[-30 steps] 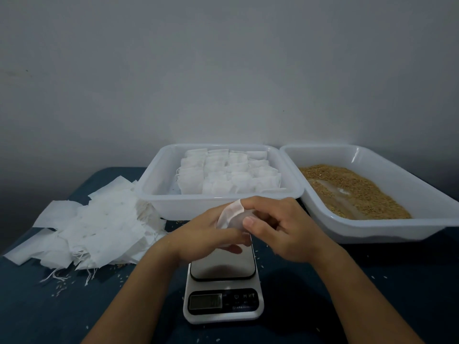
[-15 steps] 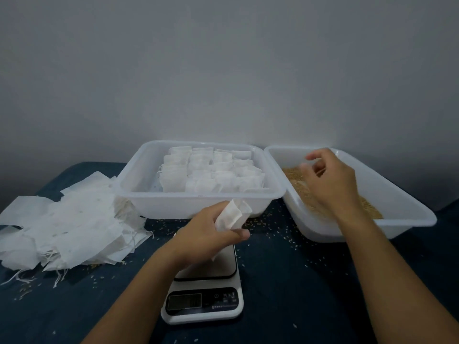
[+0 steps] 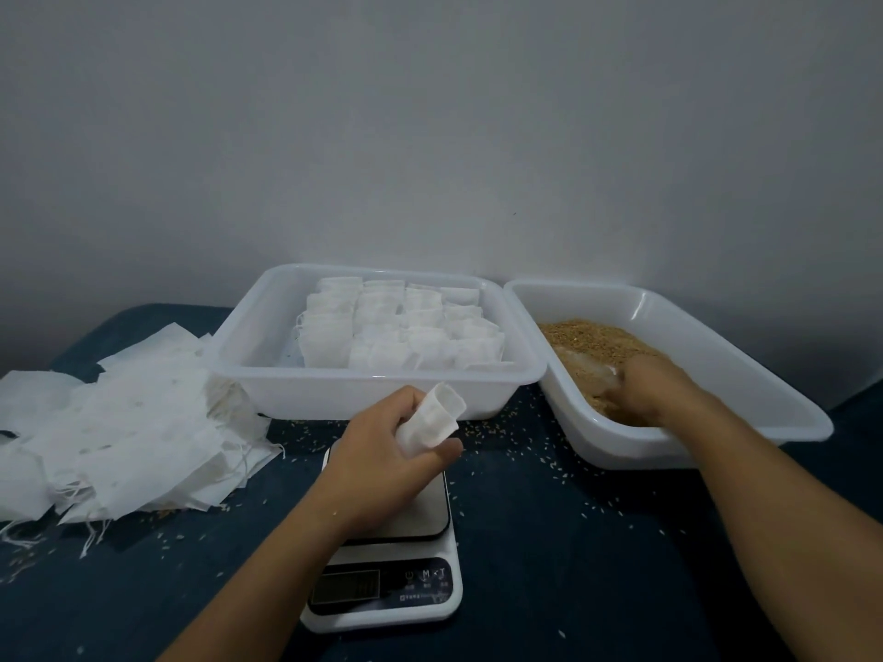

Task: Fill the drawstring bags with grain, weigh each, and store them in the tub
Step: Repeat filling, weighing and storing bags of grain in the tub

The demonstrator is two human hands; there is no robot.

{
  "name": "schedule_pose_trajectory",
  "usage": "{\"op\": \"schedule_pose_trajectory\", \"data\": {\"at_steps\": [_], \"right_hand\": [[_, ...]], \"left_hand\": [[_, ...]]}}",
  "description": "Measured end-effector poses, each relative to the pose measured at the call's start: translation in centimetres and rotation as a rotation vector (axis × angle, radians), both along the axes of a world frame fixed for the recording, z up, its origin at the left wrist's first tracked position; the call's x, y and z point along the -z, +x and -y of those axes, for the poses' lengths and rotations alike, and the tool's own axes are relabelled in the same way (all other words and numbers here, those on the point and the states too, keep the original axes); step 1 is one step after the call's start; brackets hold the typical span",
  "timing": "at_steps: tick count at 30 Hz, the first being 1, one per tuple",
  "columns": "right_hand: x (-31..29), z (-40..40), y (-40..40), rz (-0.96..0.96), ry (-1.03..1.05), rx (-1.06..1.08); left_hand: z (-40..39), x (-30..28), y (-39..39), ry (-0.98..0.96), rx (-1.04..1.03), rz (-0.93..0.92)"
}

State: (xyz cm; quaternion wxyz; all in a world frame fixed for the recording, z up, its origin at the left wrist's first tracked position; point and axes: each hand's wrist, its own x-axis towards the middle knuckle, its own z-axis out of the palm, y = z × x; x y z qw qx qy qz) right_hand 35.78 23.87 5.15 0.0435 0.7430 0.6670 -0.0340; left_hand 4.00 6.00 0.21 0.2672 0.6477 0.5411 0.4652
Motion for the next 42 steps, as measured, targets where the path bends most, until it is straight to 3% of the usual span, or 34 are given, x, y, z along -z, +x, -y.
{"op": "schedule_pose_trajectory", "data": {"at_steps": [4,12,20,28,36,42], "right_hand": [[-1.3,0.3,-0.4,0.082,0.042,-0.007],[-1.4,-1.9,-2.2,-0.019,0.096,-0.075],[1.0,-2.7,-2.0,-0.431,0.136,0.034],[0.0,-0.7,-0.2,-0.652,0.343,0.122],[-1.2,3.6,-1.2,-0.639,0.565,-0.242],[-3.8,7.2,-2.8,-0.641,0.353,-0.527]], "left_hand": [[-0.2,0.1,0.2,-0.030,-0.087,0.038],[-0.2,0.3,0.2,-0.045,-0.108,0.010],[-0.1,0.1,0.3,-0.089,-0.102,0.040],[-0.1,0.1,0.3,-0.093,-0.099,0.112],[-0.4,0.4,-0.6,-0.094,-0.108,0.167],[-0.7,0.4,-1.9,-0.082,-0.170,0.141]]}}
